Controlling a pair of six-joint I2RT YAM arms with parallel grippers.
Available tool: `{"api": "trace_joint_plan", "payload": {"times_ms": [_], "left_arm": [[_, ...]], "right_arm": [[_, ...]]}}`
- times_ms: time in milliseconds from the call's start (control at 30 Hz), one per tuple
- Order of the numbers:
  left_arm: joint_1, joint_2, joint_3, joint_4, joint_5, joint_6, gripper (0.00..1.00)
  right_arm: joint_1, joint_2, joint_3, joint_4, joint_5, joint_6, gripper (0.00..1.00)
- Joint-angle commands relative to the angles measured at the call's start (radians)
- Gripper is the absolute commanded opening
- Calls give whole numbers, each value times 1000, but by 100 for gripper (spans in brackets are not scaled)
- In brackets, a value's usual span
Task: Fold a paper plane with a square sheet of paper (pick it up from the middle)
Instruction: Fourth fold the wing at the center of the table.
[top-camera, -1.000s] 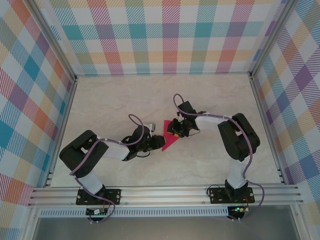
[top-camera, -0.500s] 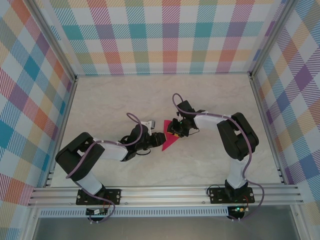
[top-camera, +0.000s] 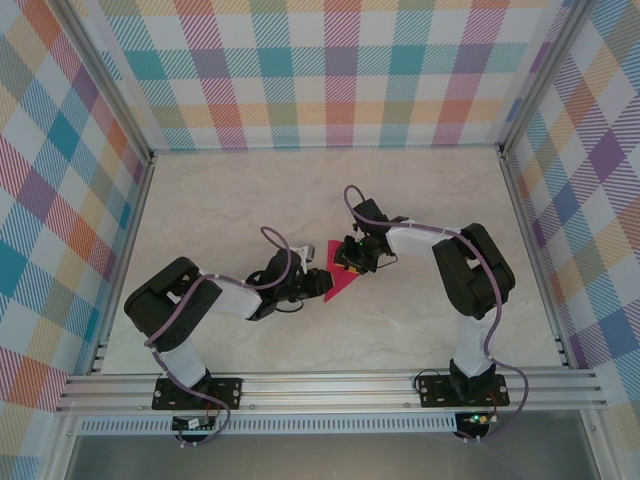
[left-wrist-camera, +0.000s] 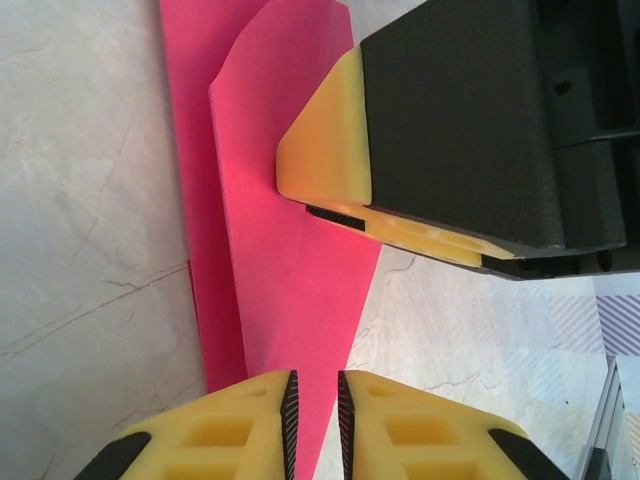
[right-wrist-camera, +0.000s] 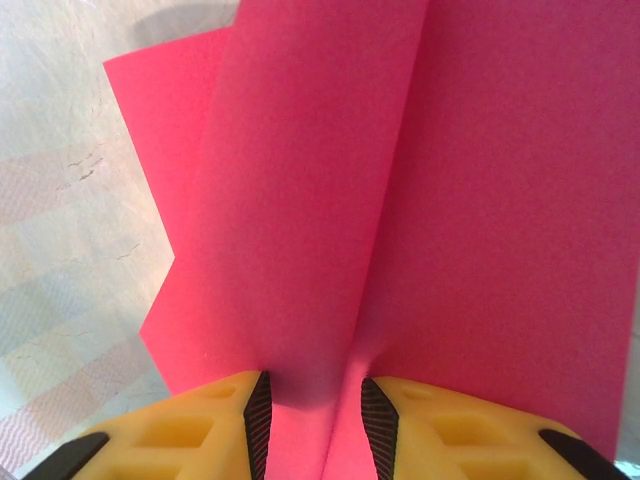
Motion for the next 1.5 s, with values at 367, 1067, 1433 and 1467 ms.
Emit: {"api": "trace_joint_plan", "payload": {"times_ms": [367,1067,1433,1467], "left_arm": [[-5,-103,1,-63,-30,25,24],[-26,-28,69,-190,-15,22,26],[-27,-22,77,-235,-54,24,20],[-26,-21,79,-239,-55,24,19]], "right_arm": [[-10,88,-28,-80,154,12,35],[-9,112,-17,-117,184,38,35],[-10,123,-9,-144,212,54,35],[-10,122,-9,-147,216,57,35]]}}
